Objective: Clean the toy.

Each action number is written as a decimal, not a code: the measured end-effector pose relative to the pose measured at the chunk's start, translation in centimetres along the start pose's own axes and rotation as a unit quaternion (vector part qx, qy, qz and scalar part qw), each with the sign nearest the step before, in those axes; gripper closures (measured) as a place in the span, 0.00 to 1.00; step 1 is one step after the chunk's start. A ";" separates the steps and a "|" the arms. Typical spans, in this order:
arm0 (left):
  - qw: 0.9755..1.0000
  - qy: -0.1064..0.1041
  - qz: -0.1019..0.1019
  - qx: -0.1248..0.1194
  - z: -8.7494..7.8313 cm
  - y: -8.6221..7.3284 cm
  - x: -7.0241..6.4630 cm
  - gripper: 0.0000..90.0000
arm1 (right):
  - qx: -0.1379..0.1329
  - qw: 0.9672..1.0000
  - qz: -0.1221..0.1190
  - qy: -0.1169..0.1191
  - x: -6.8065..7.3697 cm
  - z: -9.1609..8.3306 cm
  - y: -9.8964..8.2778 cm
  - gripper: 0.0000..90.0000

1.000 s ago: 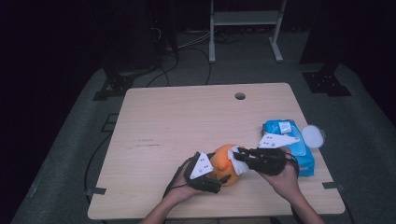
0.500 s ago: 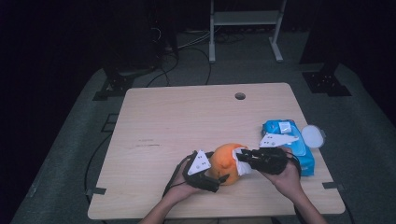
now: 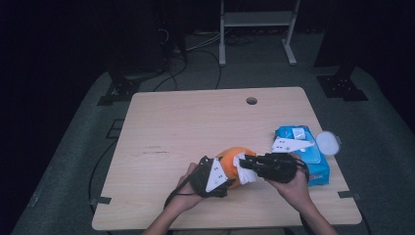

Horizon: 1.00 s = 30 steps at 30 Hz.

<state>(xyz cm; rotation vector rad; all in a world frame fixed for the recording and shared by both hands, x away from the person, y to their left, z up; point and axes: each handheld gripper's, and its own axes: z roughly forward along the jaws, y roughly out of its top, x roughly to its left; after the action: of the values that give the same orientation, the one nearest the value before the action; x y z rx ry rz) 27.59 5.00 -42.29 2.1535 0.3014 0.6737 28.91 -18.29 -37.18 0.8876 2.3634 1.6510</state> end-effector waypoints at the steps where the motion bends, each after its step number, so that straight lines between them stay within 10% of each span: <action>1: 1.000 -0.020 0.001 -0.001 0.5 -0.3 -0.5 0.23 | 0.013 1.000 -0.005 -0.009 0.0 0.3 -0.3 0.86; 3: 0.999 -0.043 -0.002 -0.019 0.6 -0.3 -0.6 0.22 | 0.026 0.999 -0.010 -0.019 -0.2 0.6 -0.6 0.86; 5: 0.995 -0.074 -0.046 -0.052 0.0 -0.2 0.2 0.20 | 0.037 0.999 -0.002 -0.023 -0.8 0.7 -1.4 0.86; 10: 0.992 -0.045 -0.101 -0.056 0.6 -1.2 1.2 0.11 | 0.062 0.997 0.003 -0.047 -2.5 -0.8 -2.2 0.86; 17: 0.996 -0.071 -0.041 -0.036 1.7 -1.2 -1.1 0.18 | 0.079 0.995 0.011 -0.060 -3.9 -1.2 -2.8 0.85; 26: 0.991 -0.068 -0.098 -0.057 2.8 -1.8 -0.2 0.03 | 0.083 0.995 0.009 -0.054 -3.6 -1.0 -2.7 0.85; 30: 0.993 -0.064 -0.085 -0.051 1.9 -1.3 0.1 0.34 | 0.073 0.996 0.008 -0.057 -3.1 -0.9 -2.4 0.85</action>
<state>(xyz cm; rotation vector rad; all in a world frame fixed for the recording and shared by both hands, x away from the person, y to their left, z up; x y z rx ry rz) 28.80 4.59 -44.23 2.0366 0.3697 0.4432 30.15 -21.21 -39.64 0.9989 2.4303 1.4064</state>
